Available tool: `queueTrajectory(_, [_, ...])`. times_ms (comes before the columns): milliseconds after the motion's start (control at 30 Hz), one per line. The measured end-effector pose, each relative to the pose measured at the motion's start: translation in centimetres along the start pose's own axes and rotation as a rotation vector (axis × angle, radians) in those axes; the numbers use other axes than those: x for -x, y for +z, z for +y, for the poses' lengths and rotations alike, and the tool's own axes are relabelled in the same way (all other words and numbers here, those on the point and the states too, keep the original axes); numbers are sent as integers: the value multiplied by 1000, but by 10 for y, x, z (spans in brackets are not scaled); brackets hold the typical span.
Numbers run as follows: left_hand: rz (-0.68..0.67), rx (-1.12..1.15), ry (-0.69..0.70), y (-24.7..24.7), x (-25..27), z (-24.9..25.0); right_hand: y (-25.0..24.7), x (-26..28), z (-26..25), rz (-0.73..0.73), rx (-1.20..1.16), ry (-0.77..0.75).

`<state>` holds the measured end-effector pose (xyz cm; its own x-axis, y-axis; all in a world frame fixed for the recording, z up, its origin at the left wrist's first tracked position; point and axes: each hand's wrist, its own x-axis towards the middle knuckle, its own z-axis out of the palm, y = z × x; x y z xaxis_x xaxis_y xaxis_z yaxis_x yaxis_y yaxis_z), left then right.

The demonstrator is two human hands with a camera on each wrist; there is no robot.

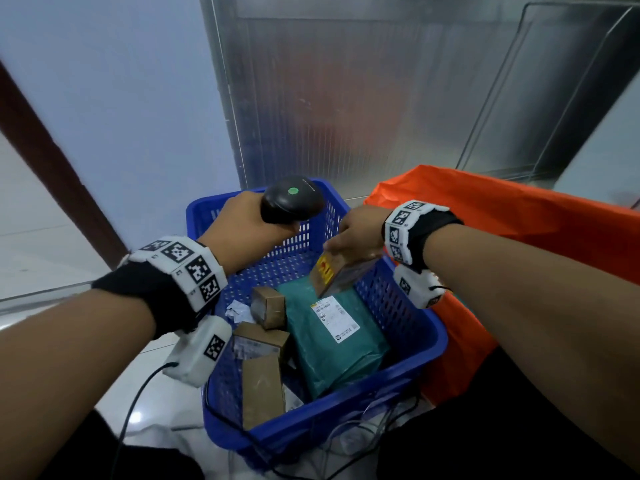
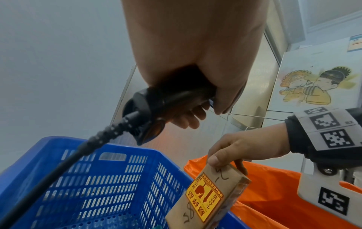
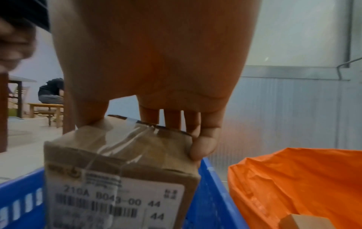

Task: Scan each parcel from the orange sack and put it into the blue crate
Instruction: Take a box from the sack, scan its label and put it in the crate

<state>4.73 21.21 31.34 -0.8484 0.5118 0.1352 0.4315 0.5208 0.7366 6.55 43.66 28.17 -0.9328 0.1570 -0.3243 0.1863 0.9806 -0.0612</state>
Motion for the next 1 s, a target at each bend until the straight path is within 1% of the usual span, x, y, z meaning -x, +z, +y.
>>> queueTrajectory(133, [84, -130, 1, -1, -4, -2, 7, -8, -16, 34, -33, -67])
queueTrajectory(233, [111, -138, 9, 2, -7, -2, 8, -4, -23, 49, -31, -101])
queueTrajectory(333, [144, -138, 22, 5, -11, -4, 10, -2, -26, 25, -16, -128])
queueTrajectory(400, [182, -149, 20, 7, -15, -7, 11, -1, -28, 39, 25, -181])
queueTrajectory(467, [220, -108, 8, 9, -17, -6, 13, 1, -29, 43, 78, -221])
queueTrajectory(533, [249, -24, -22, 12, -21, -4, 16, 0, -30, 53, 79, -254])
queueTrajectory(667, [291, 55, -49, 20, -30, -5, 18, 0, -33, 31, 91, -289])
queueTrajectory(900, [336, 157, -85, 34, -41, -2, 14, 11, -26, -4, 115, -300])
queueTrajectory(1000, [360, 197, -96, 38, -46, -4, 15, 12, -27, -2, 78, -312])
